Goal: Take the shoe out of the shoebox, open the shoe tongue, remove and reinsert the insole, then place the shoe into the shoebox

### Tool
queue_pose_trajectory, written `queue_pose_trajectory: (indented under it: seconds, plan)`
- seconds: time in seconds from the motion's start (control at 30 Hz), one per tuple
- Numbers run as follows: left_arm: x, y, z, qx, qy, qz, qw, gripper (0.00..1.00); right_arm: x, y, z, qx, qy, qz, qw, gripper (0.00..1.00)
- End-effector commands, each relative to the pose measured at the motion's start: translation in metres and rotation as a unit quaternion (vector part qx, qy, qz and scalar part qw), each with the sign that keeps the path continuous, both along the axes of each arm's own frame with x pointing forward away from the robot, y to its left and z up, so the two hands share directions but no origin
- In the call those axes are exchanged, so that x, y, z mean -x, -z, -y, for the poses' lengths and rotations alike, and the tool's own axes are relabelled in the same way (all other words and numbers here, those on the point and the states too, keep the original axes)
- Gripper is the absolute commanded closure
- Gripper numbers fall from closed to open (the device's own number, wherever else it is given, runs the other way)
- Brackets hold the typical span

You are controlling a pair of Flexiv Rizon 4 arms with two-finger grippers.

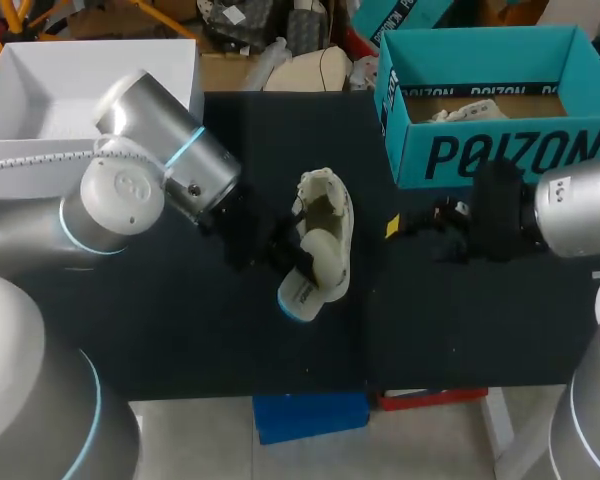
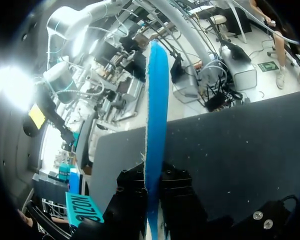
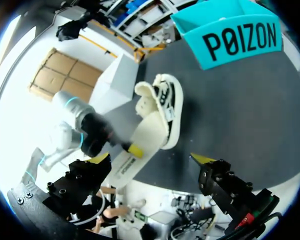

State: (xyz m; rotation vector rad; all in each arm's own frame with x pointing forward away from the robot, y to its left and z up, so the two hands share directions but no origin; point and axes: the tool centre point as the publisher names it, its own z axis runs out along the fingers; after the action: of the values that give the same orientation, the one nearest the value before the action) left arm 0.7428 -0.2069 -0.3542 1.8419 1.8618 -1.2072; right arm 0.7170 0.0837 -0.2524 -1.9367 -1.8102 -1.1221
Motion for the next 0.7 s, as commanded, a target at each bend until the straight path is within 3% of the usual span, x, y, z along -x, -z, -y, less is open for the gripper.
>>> queue_pose_trajectory:
  seconds: [0.03,0.7]
  plan:
    - [-0.007,0.009,0.007,-0.002,0.0,-0.002,1.0,1.0,0.0,-0.001,0.0,0.001,0.0,-0.001,1.0,0.0]
    - [-0.066,0.037,0.019,0.018,-0.045,0.02,0.999,1.0,0.0,-0.001,0.0,0.001,0.0,-0.001,1.0,0.0]
